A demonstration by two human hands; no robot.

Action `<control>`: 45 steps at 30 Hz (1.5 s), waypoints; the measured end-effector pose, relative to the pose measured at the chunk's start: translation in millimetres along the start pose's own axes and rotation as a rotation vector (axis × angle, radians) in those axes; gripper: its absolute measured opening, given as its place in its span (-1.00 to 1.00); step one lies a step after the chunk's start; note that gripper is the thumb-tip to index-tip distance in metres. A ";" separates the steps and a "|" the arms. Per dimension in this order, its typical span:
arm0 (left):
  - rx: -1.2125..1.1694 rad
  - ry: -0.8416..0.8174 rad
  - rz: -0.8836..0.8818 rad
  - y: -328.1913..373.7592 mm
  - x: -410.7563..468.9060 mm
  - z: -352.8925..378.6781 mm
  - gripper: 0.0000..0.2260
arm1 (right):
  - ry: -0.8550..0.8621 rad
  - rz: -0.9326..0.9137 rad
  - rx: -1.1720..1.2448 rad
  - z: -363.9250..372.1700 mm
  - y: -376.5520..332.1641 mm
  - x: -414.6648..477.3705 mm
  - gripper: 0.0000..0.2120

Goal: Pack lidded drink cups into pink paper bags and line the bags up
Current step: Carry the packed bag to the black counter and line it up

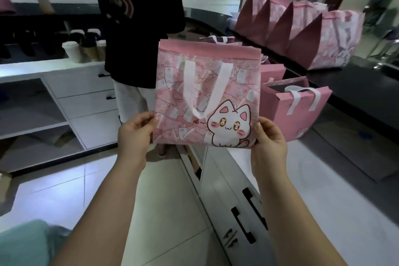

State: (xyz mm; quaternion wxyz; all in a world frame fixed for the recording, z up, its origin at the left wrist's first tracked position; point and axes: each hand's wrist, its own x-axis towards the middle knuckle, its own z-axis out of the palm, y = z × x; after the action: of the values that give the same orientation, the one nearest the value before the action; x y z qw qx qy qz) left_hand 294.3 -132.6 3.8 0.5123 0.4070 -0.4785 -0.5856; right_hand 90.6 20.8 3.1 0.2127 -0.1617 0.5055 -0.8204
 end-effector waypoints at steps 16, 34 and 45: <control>-0.032 -0.504 0.237 71.0 169.0 282.4 -0.87 | 0.164 -0.324 0.094 -4.1 -135.7 228.4 -0.89; -0.142 -0.857 0.093 15.9 162.9 569.1 -0.93 | 0.716 -0.651 -0.379 -144.5 -207.3 369.3 -0.76; -0.099 -1.094 0.068 -55.0 127.5 621.2 -0.83 | 0.619 -0.035 -0.976 -143.8 -140.6 392.7 -0.19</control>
State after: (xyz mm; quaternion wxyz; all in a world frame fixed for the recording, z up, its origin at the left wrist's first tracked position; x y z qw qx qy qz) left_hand -336.3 -168.7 82.7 0.2260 0.0032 -0.6596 -0.7168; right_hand -341.2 -15.0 86.3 -0.0580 -0.0017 0.8612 -0.5049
